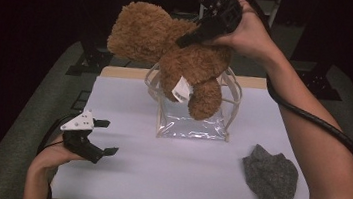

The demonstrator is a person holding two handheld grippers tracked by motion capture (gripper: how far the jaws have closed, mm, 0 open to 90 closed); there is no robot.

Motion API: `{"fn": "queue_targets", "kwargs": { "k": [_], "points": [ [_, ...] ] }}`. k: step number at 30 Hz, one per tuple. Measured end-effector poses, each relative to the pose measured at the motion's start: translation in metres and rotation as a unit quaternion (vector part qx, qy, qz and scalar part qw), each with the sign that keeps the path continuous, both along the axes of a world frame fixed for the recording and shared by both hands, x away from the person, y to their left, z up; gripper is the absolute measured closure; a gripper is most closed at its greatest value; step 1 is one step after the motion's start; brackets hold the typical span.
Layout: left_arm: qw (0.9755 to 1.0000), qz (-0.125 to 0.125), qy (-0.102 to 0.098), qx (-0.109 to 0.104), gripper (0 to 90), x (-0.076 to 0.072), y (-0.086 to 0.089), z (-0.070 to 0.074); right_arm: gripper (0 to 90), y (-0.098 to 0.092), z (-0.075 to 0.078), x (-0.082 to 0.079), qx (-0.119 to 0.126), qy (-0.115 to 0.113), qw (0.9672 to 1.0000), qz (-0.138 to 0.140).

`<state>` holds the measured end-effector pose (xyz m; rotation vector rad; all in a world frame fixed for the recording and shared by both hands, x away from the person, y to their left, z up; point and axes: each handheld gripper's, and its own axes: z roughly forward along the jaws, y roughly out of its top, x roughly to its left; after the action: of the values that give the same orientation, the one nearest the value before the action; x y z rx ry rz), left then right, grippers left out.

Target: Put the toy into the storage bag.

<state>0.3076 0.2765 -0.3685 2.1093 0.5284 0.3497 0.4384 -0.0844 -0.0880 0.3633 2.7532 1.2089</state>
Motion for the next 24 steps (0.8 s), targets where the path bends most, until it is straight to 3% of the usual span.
{"fn": "queue_targets", "kwargs": {
  "k": [11, 24],
  "points": [
    [1.0000, 0.003, 0.000, -0.006, 3.0, 0.000, 0.002, 0.000, 63.5, 0.002, -0.004, 0.036, 0.003, 0.011, 0.9998, -0.019],
    [1.0000, -0.002, 0.002, -0.005, 3.1, 0.001, 0.002, -0.001, 63.5, -0.007, 0.001, 0.080, -0.019, -0.005, 0.9971, -0.074]
  ]
}}
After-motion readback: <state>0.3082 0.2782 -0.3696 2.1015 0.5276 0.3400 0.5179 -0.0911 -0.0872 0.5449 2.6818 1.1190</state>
